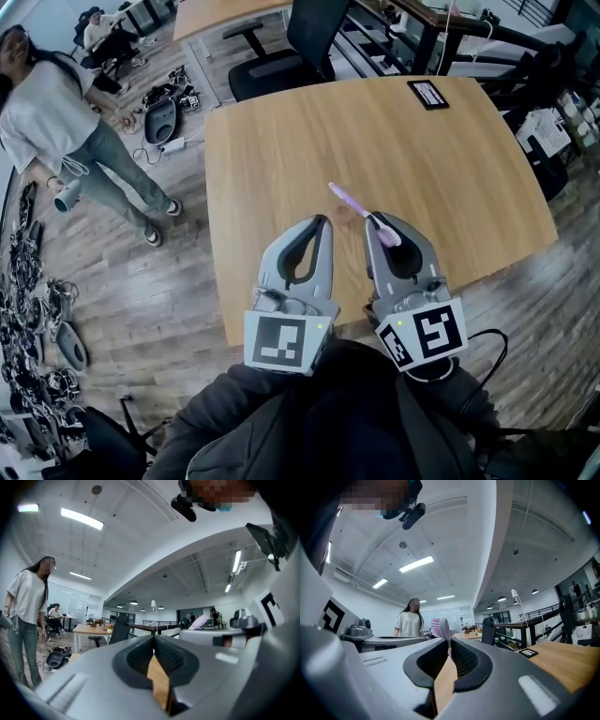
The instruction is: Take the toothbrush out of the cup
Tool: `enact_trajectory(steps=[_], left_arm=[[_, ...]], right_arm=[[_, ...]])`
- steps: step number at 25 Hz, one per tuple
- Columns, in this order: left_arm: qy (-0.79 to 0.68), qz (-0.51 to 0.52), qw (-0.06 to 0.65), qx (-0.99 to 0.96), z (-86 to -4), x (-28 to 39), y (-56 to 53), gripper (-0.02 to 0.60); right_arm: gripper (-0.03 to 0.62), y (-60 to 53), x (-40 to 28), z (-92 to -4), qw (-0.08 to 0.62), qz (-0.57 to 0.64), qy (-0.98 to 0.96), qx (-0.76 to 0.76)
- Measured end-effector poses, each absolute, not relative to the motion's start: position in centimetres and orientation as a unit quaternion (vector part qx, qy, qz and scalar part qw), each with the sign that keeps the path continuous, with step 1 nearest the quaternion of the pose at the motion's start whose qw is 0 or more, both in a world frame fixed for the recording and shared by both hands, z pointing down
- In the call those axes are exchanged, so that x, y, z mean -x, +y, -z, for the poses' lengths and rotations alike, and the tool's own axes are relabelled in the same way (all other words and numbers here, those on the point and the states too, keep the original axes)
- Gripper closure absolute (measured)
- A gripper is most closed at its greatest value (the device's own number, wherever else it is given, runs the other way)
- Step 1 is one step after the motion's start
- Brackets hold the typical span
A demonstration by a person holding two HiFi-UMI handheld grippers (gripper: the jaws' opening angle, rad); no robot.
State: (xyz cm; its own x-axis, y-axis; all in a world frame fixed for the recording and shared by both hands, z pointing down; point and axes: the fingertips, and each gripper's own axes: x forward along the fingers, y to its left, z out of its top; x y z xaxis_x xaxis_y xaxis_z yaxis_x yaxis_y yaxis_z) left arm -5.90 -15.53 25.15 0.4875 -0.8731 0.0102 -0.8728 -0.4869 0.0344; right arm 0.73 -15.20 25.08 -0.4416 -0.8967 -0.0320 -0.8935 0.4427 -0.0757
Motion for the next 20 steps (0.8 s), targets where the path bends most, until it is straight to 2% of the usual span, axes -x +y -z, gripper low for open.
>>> enact_trajectory(steps=[20], left_arm=[[-0.497,-0.001,0.025,-0.868,-25.9,6.1,-16.5,0.574]], right_arm=[[0.569,-16.2,0.2,-25.5,0.033,0.032,0.851,0.523]])
